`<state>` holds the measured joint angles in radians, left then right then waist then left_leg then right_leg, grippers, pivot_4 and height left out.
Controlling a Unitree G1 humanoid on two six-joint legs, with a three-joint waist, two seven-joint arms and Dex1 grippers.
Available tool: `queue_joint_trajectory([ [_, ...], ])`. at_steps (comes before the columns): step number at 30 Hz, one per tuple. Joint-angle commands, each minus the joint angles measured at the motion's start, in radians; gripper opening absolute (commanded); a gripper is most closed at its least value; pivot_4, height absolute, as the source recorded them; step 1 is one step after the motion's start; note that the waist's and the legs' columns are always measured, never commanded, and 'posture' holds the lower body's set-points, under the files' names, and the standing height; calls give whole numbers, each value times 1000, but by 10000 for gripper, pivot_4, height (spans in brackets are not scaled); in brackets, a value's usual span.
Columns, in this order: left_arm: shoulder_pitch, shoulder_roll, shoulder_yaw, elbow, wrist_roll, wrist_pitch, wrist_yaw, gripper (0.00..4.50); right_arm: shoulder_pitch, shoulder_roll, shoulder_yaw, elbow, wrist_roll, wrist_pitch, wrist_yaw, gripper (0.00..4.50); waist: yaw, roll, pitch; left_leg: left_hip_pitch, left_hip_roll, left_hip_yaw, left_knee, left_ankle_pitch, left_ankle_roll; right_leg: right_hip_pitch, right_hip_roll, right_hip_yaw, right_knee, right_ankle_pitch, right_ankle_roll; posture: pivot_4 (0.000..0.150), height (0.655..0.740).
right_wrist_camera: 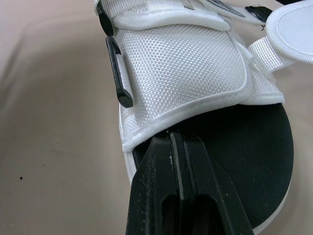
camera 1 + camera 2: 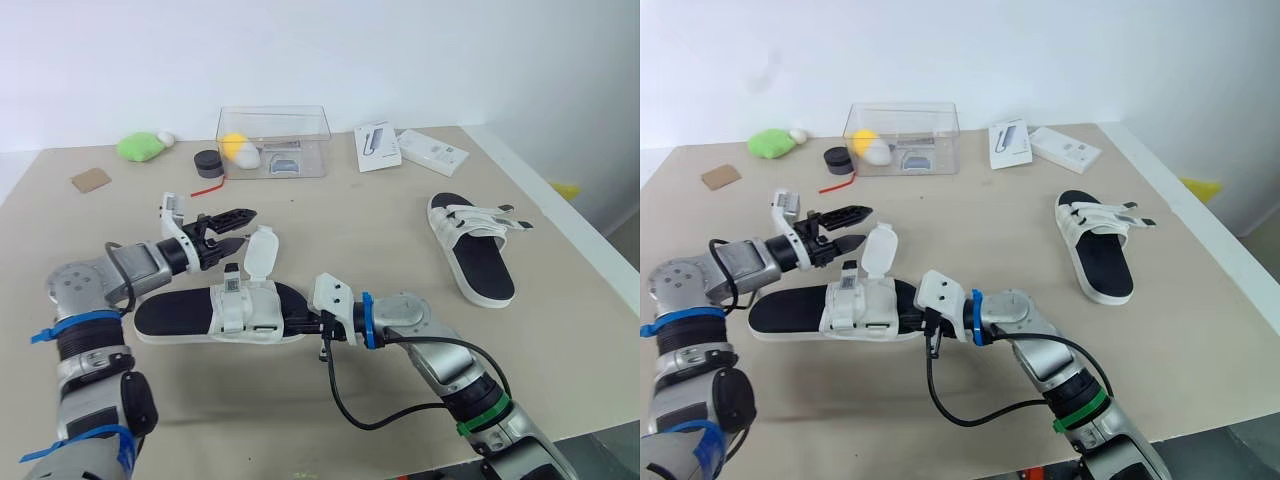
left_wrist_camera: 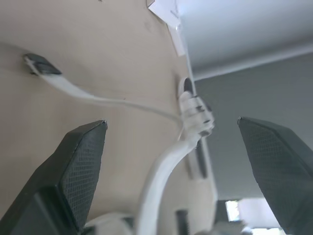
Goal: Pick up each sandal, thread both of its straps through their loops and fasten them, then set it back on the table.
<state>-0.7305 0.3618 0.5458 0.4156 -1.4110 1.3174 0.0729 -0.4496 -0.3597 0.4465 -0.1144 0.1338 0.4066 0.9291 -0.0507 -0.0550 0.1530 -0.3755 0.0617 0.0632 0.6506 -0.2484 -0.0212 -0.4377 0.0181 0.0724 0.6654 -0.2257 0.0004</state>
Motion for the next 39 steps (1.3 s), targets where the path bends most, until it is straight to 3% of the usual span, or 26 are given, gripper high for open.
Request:
queue_joint_trajectory([
  [1,-32,-32,27,3,-69,-2,78,44224,11,-3,21,29,-29,27,-14,0,0,0,0,0,0,0,0,0,-1,0,0,0,0,0,0,1500,7400],
  [13,-70,-98,13,73,-34,-85,122,44224,11,1,20,30,-28,28,-25,0,0,0,0,0,-3,-1,0,3,-9,1,0,-1,0,1,1,1500,7400],
  [16,-74,-107,8,80,-15,-104,120,33372,11,1,21,29,-29,28,-26,0,-1,0,0,0,-4,-3,0,3,-9,1,0,-1,0,1,1,1500,7400],
  [23,-72,-122,5,91,20,-123,97,1066,11,2,20,31,-30,27,-29,0,-1,0,0,0,-4,-5,-1,3,-10,1,1,-1,0,1,1,1500,7400],
  [30,-59,-104,-46,54,125,-166,-1,1066,14,4,17,33,-30,26,-34,0,-1,0,0,0,-4,-5,-1,3,-10,1,1,-1,0,1,1,1500,7400],
  [32,-17,-76,-144,-63,223,-224,-143,1066,13,2,19,35,-32,20,-30,0,-2,0,0,0,-7,-9,-1,3,-11,1,1,-1,0,1,1,1500,7400],
  [37,144,26,-416,-384,538,-568,-564,1066,10,-5,21,37,-32,13,-20,0,-10,0,0,2,-12,-12,-13,8,-23,-1,-1,1,-3,1,1,1500,7400],
  [39,252,117,-552,-501,801,-940,-769,1066,7,-12,22,37,-34,11,-13,0,-13,0,0,2,-12,-13,-14,8,-24,-1,-1,0,-3,-1,-1,1500,7400],
])
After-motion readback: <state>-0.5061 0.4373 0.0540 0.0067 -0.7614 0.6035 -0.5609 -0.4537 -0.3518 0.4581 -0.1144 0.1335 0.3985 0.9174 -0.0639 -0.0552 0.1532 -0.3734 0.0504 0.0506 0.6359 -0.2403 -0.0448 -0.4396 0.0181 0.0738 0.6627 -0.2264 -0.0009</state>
